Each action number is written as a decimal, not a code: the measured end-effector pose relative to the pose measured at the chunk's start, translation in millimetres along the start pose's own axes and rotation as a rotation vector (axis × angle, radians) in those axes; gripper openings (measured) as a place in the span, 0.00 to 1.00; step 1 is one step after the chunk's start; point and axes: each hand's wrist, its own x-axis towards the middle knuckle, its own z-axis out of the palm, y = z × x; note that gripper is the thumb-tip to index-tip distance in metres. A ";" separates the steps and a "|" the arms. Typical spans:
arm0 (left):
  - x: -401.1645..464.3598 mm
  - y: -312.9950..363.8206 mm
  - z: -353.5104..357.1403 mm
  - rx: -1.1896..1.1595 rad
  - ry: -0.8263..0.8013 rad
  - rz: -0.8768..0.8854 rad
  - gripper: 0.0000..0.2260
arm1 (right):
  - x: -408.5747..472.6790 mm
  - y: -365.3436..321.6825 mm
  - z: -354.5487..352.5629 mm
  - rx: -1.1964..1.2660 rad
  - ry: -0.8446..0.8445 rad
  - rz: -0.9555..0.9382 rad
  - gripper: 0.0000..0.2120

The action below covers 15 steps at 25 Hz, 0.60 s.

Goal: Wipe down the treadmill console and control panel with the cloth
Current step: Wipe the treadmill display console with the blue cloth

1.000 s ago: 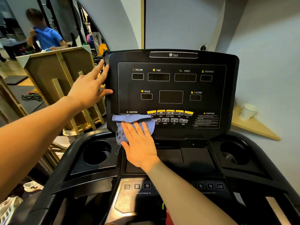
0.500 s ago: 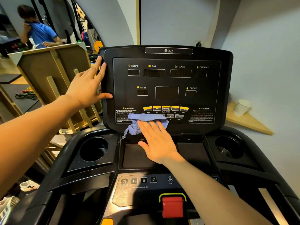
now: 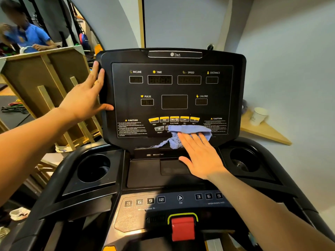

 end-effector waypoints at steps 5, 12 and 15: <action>3.1 1.6 -1.2 0.028 -0.024 0.023 0.49 | -18.2 32.1 0.0 -0.033 -0.021 0.044 0.38; 2.7 0.6 -1.4 0.049 -0.020 0.027 0.49 | -25.8 51.5 8.0 0.008 -0.009 0.186 0.37; 3.0 -0.2 -1.2 0.050 -0.019 0.026 0.49 | -27.1 56.6 9.8 0.027 0.009 0.201 0.37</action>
